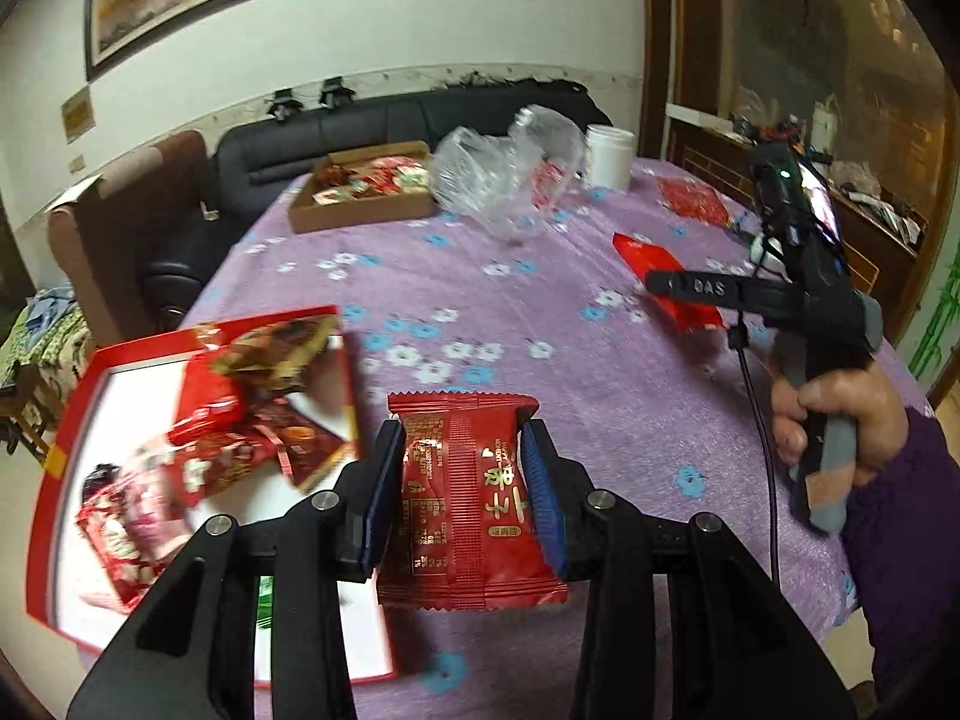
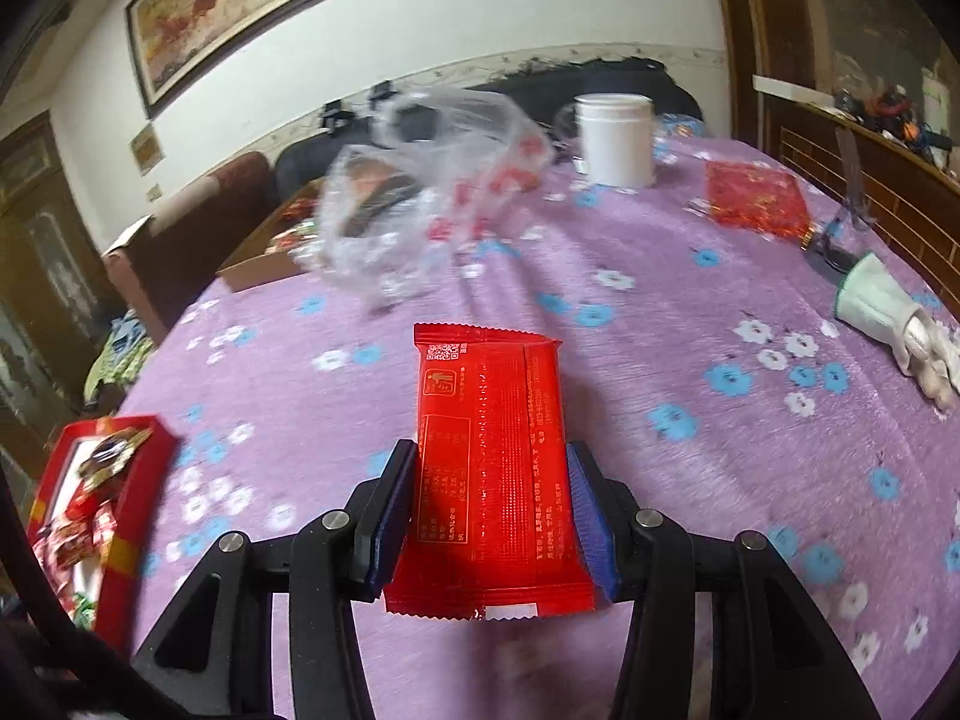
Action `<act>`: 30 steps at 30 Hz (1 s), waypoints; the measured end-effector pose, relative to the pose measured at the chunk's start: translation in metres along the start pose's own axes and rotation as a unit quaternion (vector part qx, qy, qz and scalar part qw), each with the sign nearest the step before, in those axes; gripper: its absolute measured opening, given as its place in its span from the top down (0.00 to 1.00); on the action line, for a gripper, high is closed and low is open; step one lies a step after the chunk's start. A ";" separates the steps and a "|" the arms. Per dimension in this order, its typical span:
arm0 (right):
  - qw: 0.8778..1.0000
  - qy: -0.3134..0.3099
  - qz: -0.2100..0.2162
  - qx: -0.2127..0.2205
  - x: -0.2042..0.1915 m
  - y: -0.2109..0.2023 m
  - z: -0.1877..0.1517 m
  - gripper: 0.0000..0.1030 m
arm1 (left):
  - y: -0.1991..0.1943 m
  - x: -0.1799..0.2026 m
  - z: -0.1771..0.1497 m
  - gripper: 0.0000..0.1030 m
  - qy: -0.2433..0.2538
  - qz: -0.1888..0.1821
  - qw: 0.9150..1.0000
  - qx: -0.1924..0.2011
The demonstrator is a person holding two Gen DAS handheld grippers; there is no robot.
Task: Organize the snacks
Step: 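Carry both red packets over the red-rimmed box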
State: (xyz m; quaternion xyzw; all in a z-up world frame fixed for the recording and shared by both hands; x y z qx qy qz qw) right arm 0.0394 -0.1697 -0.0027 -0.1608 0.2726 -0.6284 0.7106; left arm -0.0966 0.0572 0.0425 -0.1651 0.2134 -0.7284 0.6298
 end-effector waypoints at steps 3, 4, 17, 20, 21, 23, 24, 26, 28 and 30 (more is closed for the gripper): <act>1.000 -0.010 0.023 0.002 -0.027 -0.012 -0.002 0.51 | -0.007 -0.011 -0.001 0.63 -0.010 0.006 1.000 0.009; 0.999 -0.014 0.031 0.003 -0.037 -0.015 -0.002 0.51 | -0.009 -0.016 -0.001 0.63 -0.015 0.008 1.000 0.011; 0.989 -0.095 0.113 0.010 -0.163 -0.043 -0.024 0.51 | -0.038 -0.075 -0.017 0.63 -0.057 0.056 0.996 0.030; 0.984 -0.113 0.136 0.009 -0.189 -0.048 -0.030 0.51 | -0.041 -0.090 -0.021 0.63 -0.063 0.071 0.995 0.033; 0.983 -0.117 0.143 0.009 -0.196 -0.049 -0.032 0.51 | -0.042 -0.095 -0.022 0.63 -0.066 0.074 0.994 0.034; 0.979 -0.130 0.154 0.010 -0.213 -0.051 -0.037 0.51 | -0.043 -0.104 -0.025 0.63 -0.072 0.084 0.993 0.034; 0.978 -0.135 0.157 0.009 -0.218 -0.051 -0.039 0.51 | -0.043 -0.108 -0.025 0.63 -0.073 0.088 0.993 0.035; 0.976 -0.142 0.167 0.005 -0.232 -0.052 -0.045 0.51 | -0.044 -0.116 -0.027 0.63 -0.075 0.096 0.992 0.038; 0.973 -0.150 0.175 0.001 -0.244 -0.051 -0.050 0.51 | -0.045 -0.125 -0.029 0.63 -0.077 0.106 0.991 0.039; 0.971 -0.159 0.180 -0.001 -0.253 -0.050 -0.055 0.51 | -0.044 -0.131 -0.030 0.63 -0.079 0.111 0.990 0.040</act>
Point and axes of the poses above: each gripper's, at about its wrist camera, not at the fingertips, and y roughly the way its jaws point, x to its right, z to its top, the point moved 6 cm from there along y, roughly the way its jaws point, and after that the axes turned 9 degrees about x, right-handed, at the moved point
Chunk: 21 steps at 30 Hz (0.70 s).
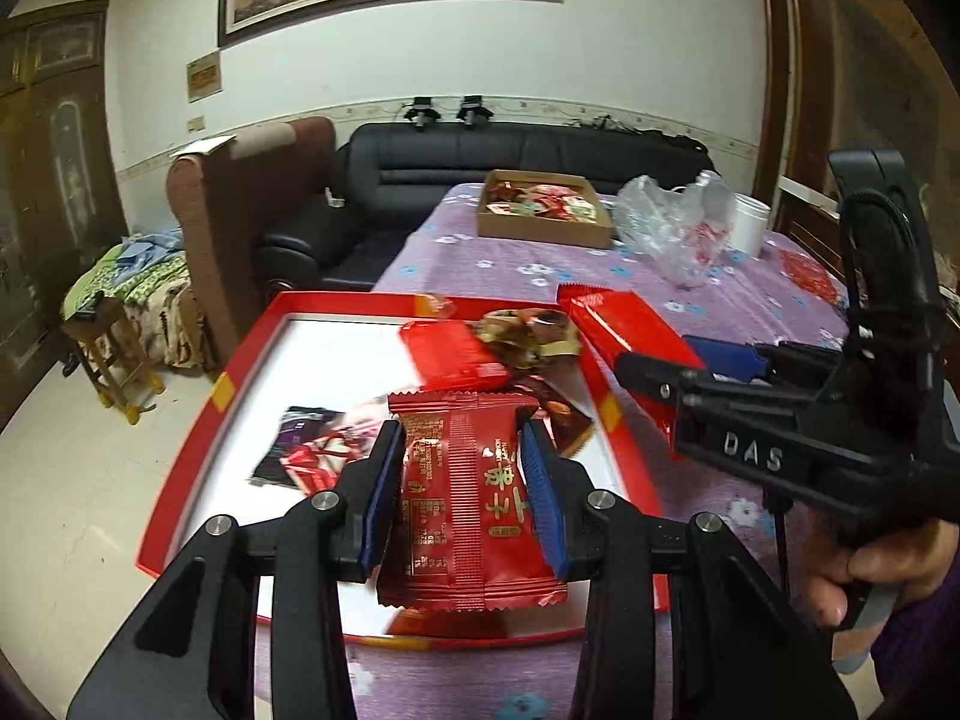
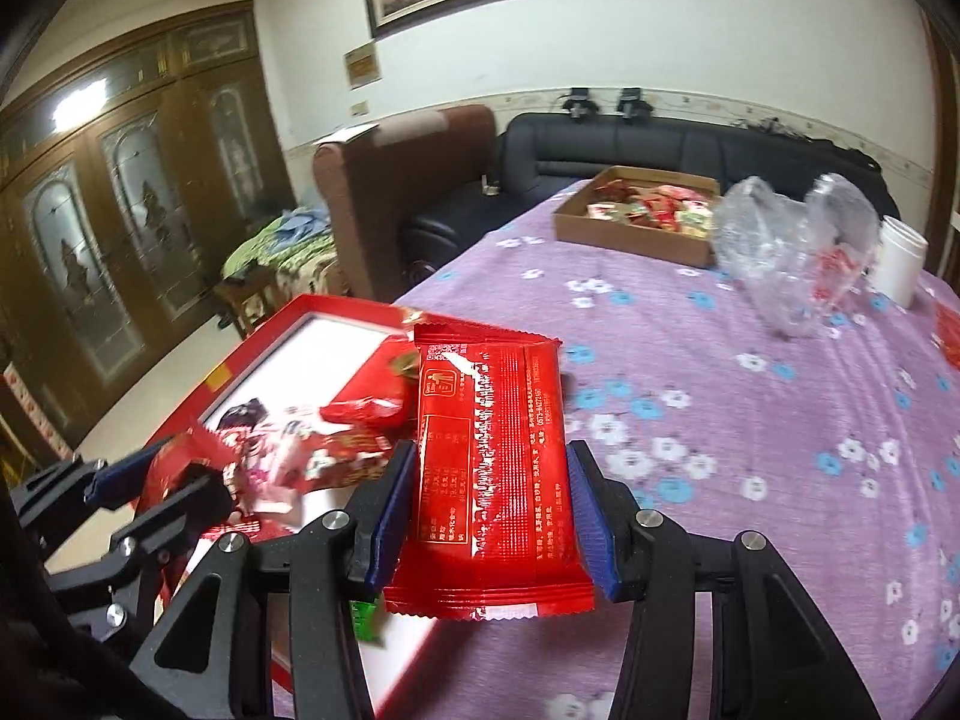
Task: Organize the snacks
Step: 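Carry both red packets over the red-rimmed box, then lower both packets into the box and open both grippers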
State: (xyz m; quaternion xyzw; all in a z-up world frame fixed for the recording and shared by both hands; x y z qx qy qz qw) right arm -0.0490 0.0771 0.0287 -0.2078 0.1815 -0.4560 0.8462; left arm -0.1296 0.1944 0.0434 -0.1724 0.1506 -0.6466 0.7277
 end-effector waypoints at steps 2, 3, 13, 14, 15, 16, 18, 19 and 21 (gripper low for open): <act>1.000 -0.006 0.006 -0.005 -0.008 0.004 -0.002 0.51 | 0.003 -0.006 -0.001 0.63 -0.004 0.005 1.000 -0.001; 1.000 -0.008 0.008 -0.006 -0.011 0.006 -0.003 0.51 | 0.004 -0.009 -0.002 0.63 -0.006 0.007 1.000 -0.001; 0.999 -0.018 0.022 -0.020 -0.027 0.020 -0.008 0.51 | 0.013 -0.024 -0.007 0.63 -0.012 0.020 1.000 -0.007; 0.999 -0.018 0.024 -0.021 -0.029 0.021 -0.008 0.51 | 0.014 -0.025 -0.007 0.63 -0.012 0.020 1.000 -0.007; 0.999 -0.017 0.025 -0.022 -0.029 0.022 -0.009 0.51 | 0.015 -0.026 -0.007 0.63 -0.013 0.021 1.000 -0.008; 0.999 -0.018 0.026 -0.022 -0.030 0.023 -0.009 0.51 | 0.016 -0.027 -0.008 0.63 -0.014 0.021 1.000 -0.009; 0.999 -0.019 0.026 -0.025 -0.031 0.026 -0.010 0.51 | 0.017 -0.028 -0.009 0.63 -0.015 0.024 1.000 -0.010; 0.999 -0.019 0.027 -0.026 -0.032 0.027 -0.011 0.51 | 0.018 -0.029 -0.009 0.63 -0.014 0.025 1.000 -0.011; 0.999 -0.020 0.028 -0.028 -0.034 0.029 -0.012 0.51 | 0.020 -0.031 -0.010 0.63 -0.016 0.026 0.999 -0.012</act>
Point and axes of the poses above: each gripper's, at about its wrist camera, not at the fingertips, and y roughly the way its jaws point, x to its right, z to its top, the point moved 6 cm from there along y, roughly the way its jaws point, and after that the axes turned 9 degrees about x, right-handed, at the moved point
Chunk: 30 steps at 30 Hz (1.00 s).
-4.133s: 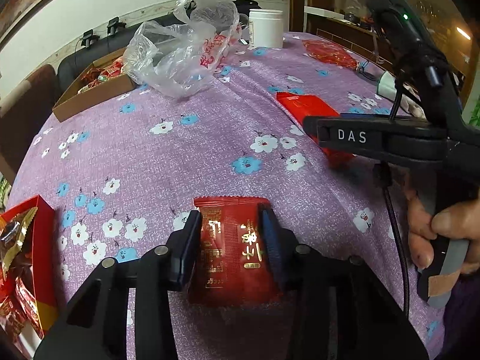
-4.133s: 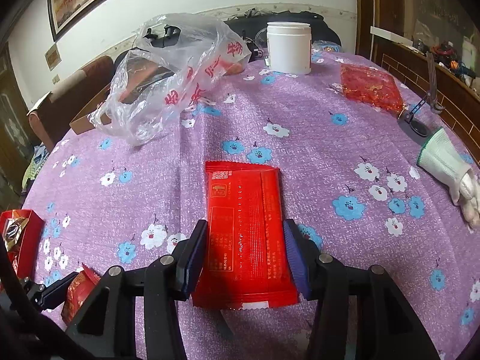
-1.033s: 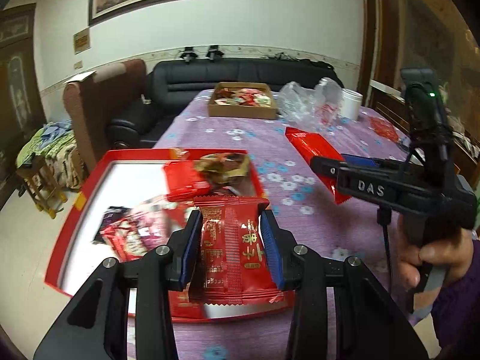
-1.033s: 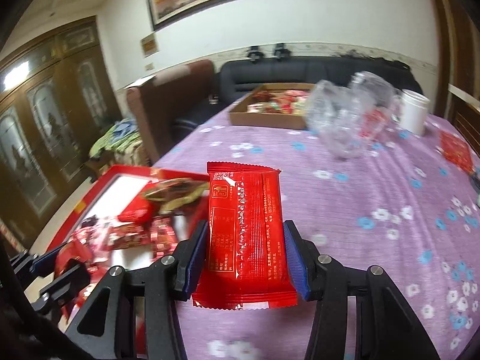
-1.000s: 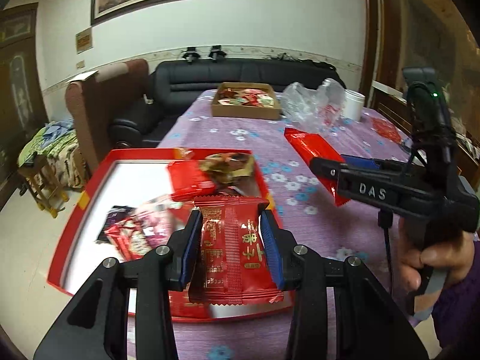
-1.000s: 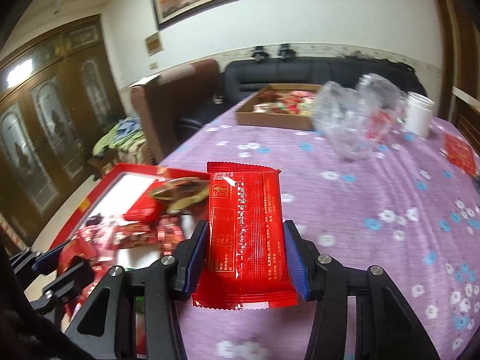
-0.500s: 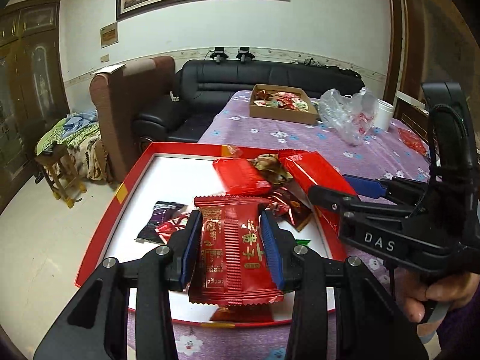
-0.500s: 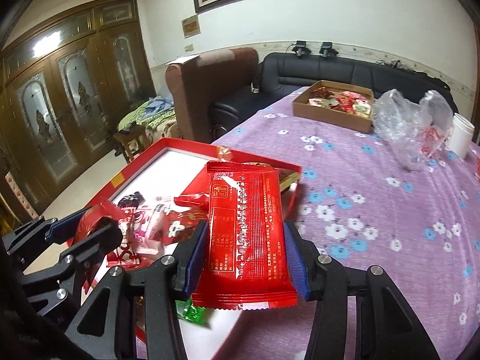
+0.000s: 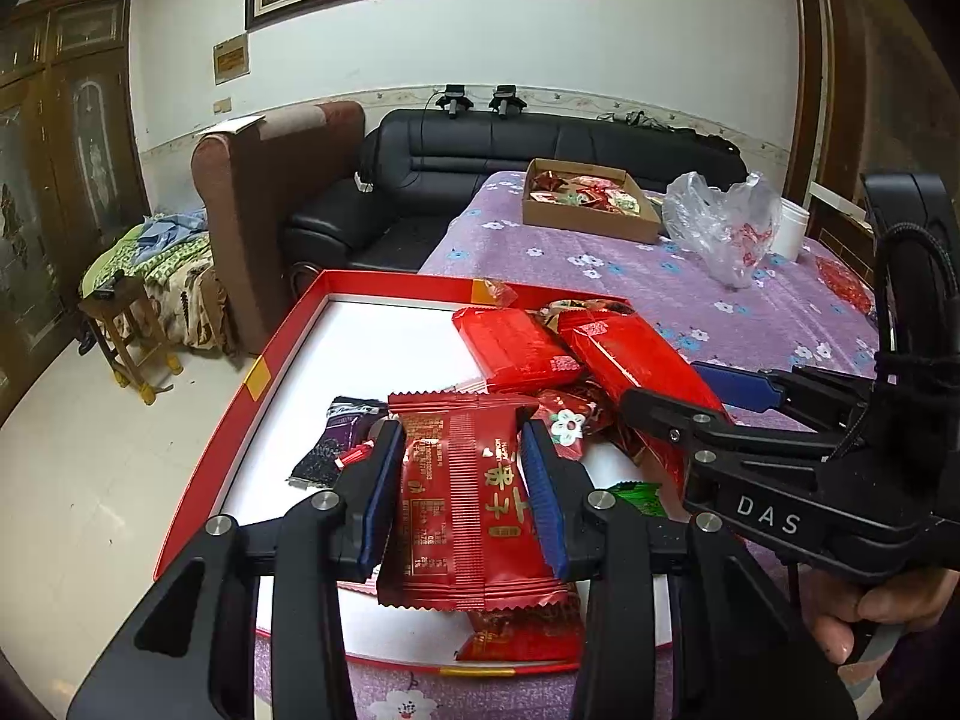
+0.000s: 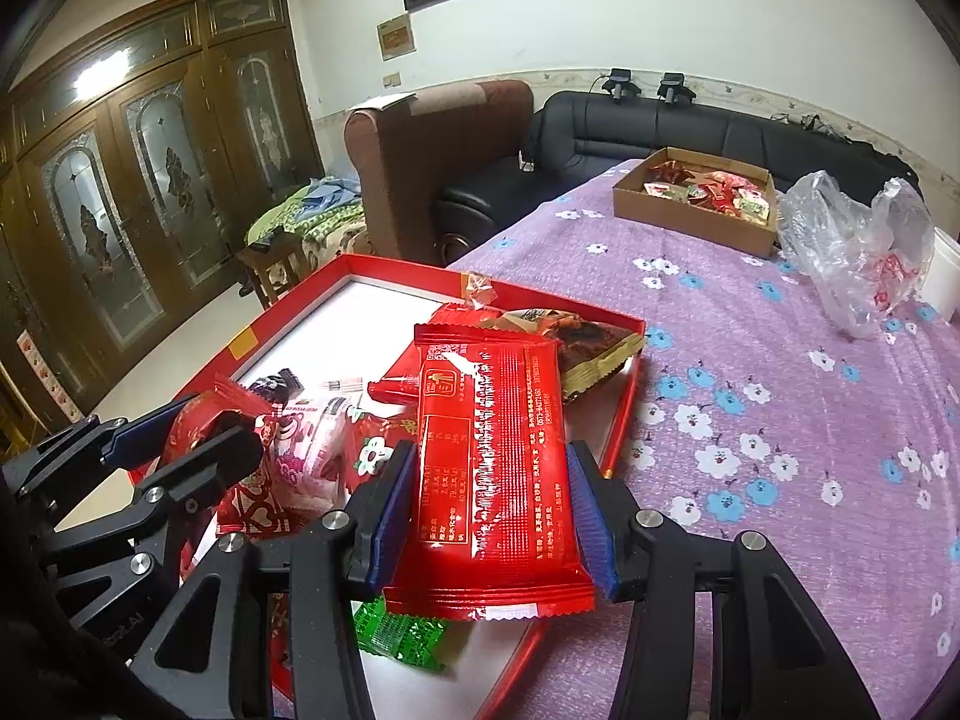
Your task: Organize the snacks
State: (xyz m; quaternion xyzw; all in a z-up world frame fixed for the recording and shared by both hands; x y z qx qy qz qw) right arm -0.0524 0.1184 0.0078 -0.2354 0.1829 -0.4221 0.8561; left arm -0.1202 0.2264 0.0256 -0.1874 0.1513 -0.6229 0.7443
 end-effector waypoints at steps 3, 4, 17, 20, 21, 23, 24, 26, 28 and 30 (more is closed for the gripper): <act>1.000 -0.002 0.002 -0.002 -0.002 0.003 -0.001 0.52 | 0.003 -0.002 -0.001 0.63 -0.001 0.004 1.000 -0.003; 1.000 -0.002 0.002 -0.003 -0.003 0.005 -0.002 0.52 | 0.003 -0.003 -0.002 0.63 -0.001 0.006 1.000 -0.004; 1.000 -0.006 0.014 -0.003 -0.011 0.015 -0.005 0.49 | 0.020 -0.020 -0.008 0.52 -0.012 0.050 0.998 -0.026; 1.000 -0.007 0.021 0.008 -0.011 0.010 -0.003 0.46 | 0.020 -0.026 -0.009 0.34 -0.020 0.063 0.998 -0.023; 1.000 -0.007 0.020 0.014 -0.011 0.008 -0.002 0.44 | 0.019 -0.028 -0.008 0.32 -0.022 0.067 0.997 -0.022; 0.999 -0.009 0.016 0.029 -0.009 0.002 0.001 0.35 | 0.018 -0.030 -0.007 0.25 -0.023 0.077 0.997 -0.018; 0.999 -0.009 0.014 0.035 -0.007 -0.001 0.002 0.34 | 0.018 -0.030 -0.006 0.24 -0.023 0.080 0.996 -0.016; 0.999 -0.006 0.009 0.044 -0.003 -0.006 0.003 0.34 | 0.017 -0.029 -0.005 0.24 -0.020 0.087 0.996 -0.012; 0.999 0.001 0.006 0.049 0.003 -0.009 0.003 0.34 | 0.013 -0.026 -0.002 0.24 -0.013 0.095 0.995 -0.002; 0.999 0.010 0.007 0.051 0.008 -0.012 0.002 0.34 | 0.007 -0.022 0.004 0.24 -0.002 0.103 0.995 0.015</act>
Point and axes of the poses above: each gripper's, at about its wrist camera, not at the fingertips, and y roughly the way its jaws point, x to its right, z to its top, the point moved 6 cm from there along y, roughly the way its jaws point, and after that the axes turned 9 degrees about x, right-handed, at the moved point
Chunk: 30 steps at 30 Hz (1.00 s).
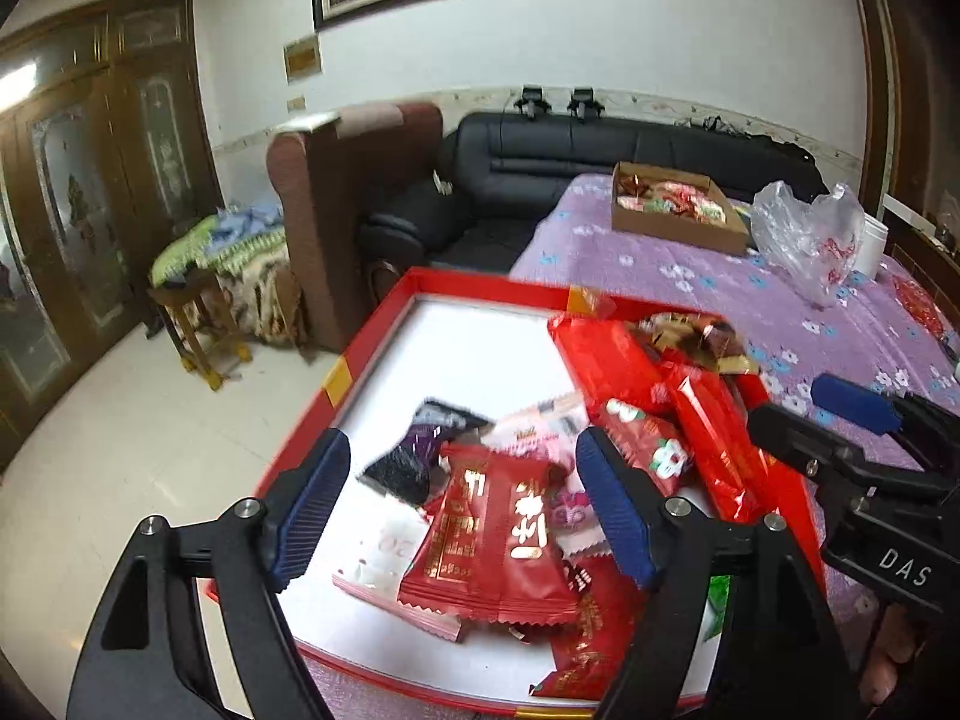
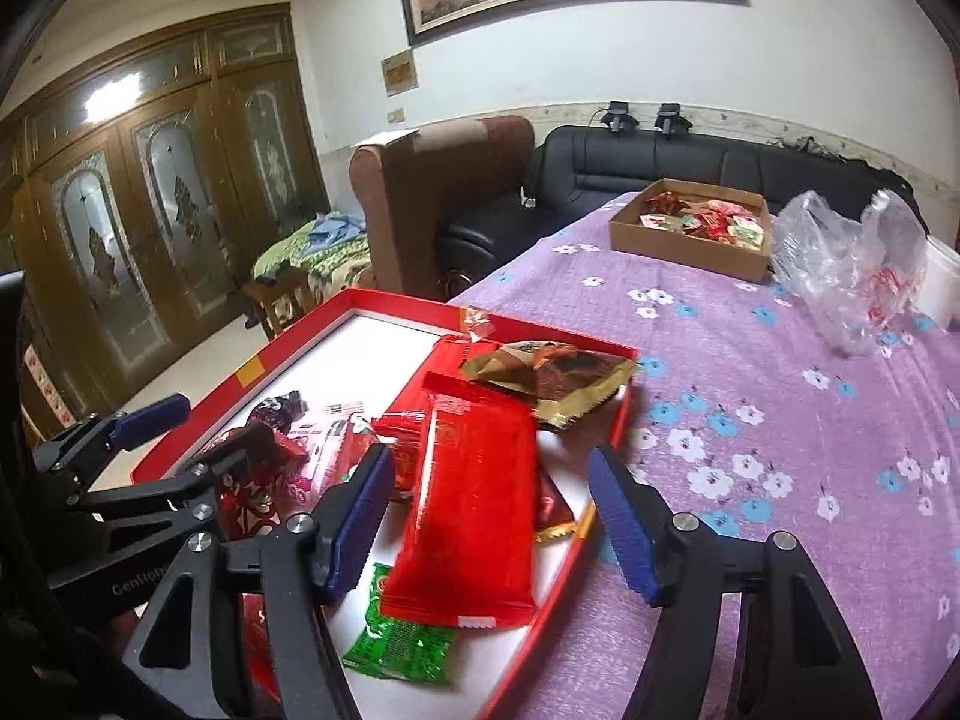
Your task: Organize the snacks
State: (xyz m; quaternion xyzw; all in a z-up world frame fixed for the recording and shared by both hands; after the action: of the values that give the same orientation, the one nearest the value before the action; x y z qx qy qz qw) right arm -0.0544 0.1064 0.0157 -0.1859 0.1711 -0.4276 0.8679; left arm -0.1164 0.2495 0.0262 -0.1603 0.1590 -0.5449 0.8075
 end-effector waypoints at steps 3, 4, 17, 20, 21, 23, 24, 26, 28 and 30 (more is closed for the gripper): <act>1.000 0.010 -0.001 0.004 0.007 -0.006 -0.001 0.34 | -0.013 0.005 0.011 0.17 0.017 0.011 0.999 0.034; 1.000 0.012 0.000 0.006 0.008 -0.008 -0.001 0.34 | -0.019 0.007 0.016 0.17 0.023 0.018 0.998 0.048; 0.999 -0.001 -0.003 0.033 0.007 -0.043 -0.003 0.34 | -0.053 0.014 0.040 0.00 0.023 0.054 0.994 0.094; 0.999 0.004 -0.003 0.038 0.009 -0.050 -0.004 0.34 | -0.058 0.019 0.043 0.00 0.025 0.048 0.994 0.091; 0.999 0.004 -0.004 0.039 0.010 -0.051 -0.004 0.34 | -0.057 0.021 0.043 0.00 0.025 0.046 0.995 0.085; 0.999 0.005 -0.006 0.043 0.011 -0.057 -0.003 0.34 | -0.057 0.026 0.042 0.00 0.030 0.051 0.996 0.074; 0.999 0.006 -0.006 0.046 0.012 -0.060 -0.002 0.34 | -0.057 0.028 0.041 0.00 0.037 0.060 0.995 0.069; 0.999 0.008 -0.008 0.051 0.015 -0.066 -0.002 0.34 | -0.056 0.036 0.040 0.00 0.066 0.082 0.992 0.065; 0.998 0.012 -0.010 0.054 0.019 -0.071 -0.001 0.33 | -0.057 0.044 0.038 0.00 0.092 0.095 0.989 0.064; 0.998 0.016 -0.012 0.056 0.024 -0.074 -0.002 0.33 | -0.058 0.053 0.035 0.00 0.097 0.078 0.991 0.056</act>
State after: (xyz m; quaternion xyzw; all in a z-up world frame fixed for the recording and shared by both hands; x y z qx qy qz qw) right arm -0.0918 0.0451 0.0459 -0.1320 0.1586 -0.4500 0.8688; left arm -0.1306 0.1829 0.0782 -0.0486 0.2176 -0.5014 0.8360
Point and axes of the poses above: each gripper's, at about its wrist camera, not at the fingertips, and y roughly the way its jaws point, x to its right, z to its top, the point moved 6 cm from there along y, roughly the way its jaws point, and after that the axes turned 9 degrees about x, right-handed, at the moved point
